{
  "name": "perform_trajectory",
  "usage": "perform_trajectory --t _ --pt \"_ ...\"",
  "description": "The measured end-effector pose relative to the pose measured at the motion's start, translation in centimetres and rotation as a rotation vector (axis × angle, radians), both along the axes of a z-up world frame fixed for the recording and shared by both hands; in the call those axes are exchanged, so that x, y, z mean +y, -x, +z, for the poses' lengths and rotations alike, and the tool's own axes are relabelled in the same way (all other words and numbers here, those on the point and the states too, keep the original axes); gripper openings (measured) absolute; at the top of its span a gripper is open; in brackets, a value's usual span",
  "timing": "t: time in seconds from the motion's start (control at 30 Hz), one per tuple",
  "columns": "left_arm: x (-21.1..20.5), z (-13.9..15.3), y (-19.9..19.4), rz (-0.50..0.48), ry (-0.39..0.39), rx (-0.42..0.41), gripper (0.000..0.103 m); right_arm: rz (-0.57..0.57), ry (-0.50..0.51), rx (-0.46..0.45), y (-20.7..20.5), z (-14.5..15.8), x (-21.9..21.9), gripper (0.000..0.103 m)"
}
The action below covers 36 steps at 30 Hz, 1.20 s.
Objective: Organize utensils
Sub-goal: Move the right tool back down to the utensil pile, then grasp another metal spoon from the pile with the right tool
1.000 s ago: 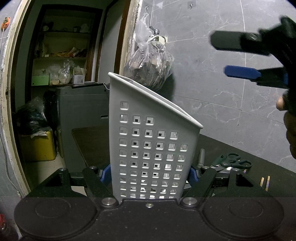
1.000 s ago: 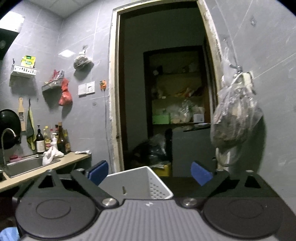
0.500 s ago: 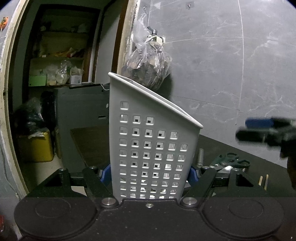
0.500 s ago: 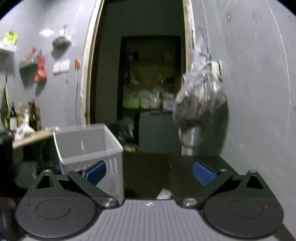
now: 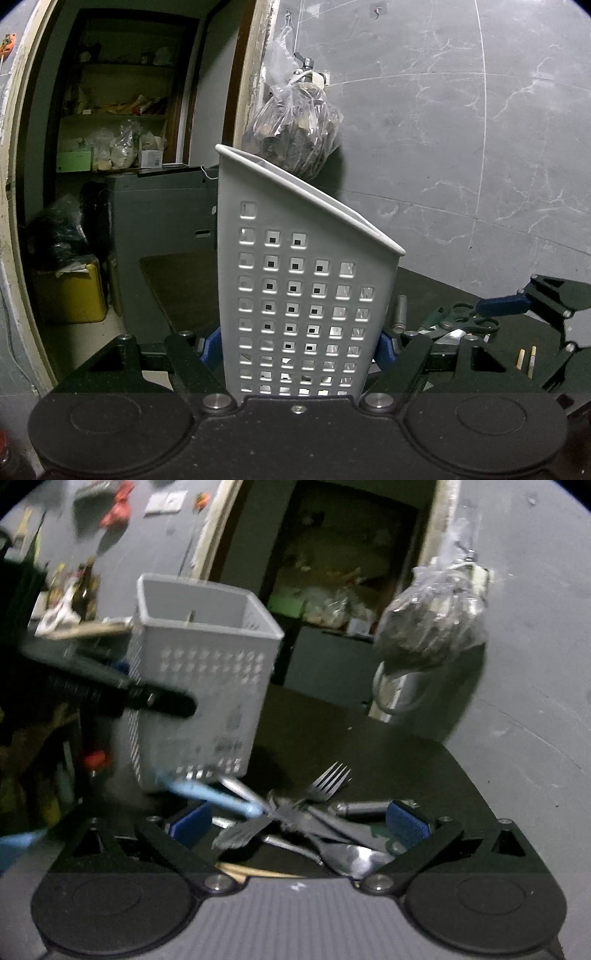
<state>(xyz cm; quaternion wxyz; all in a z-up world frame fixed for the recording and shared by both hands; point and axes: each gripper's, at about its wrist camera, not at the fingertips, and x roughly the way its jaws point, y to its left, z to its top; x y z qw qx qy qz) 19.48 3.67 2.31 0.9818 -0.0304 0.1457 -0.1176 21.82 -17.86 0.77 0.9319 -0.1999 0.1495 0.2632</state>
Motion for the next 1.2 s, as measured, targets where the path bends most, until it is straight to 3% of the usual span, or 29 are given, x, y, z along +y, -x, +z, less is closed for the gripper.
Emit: perform_trajectory --t 0.17,0.47,0.83,1.2 --pt "0.0 0.0 0.0 0.000 0.001 0.000 0.077 0.008 0.041 -0.002 -0.4 -0.6 0.9 0.103" --pt "0.0 0.0 0.0 0.017 0.001 0.003 0.077 -0.024 -0.001 0.018 -3.2 0.4 1.6 0.103" --pt "-0.1 0.1 0.2 0.023 0.003 0.004 0.077 -0.010 0.057 0.046 -6.2 0.2 4.8 0.103" --pt "-0.2 0.1 0.2 0.023 0.004 0.004 0.077 -0.011 0.087 0.094 -7.8 -0.8 4.9 0.100"
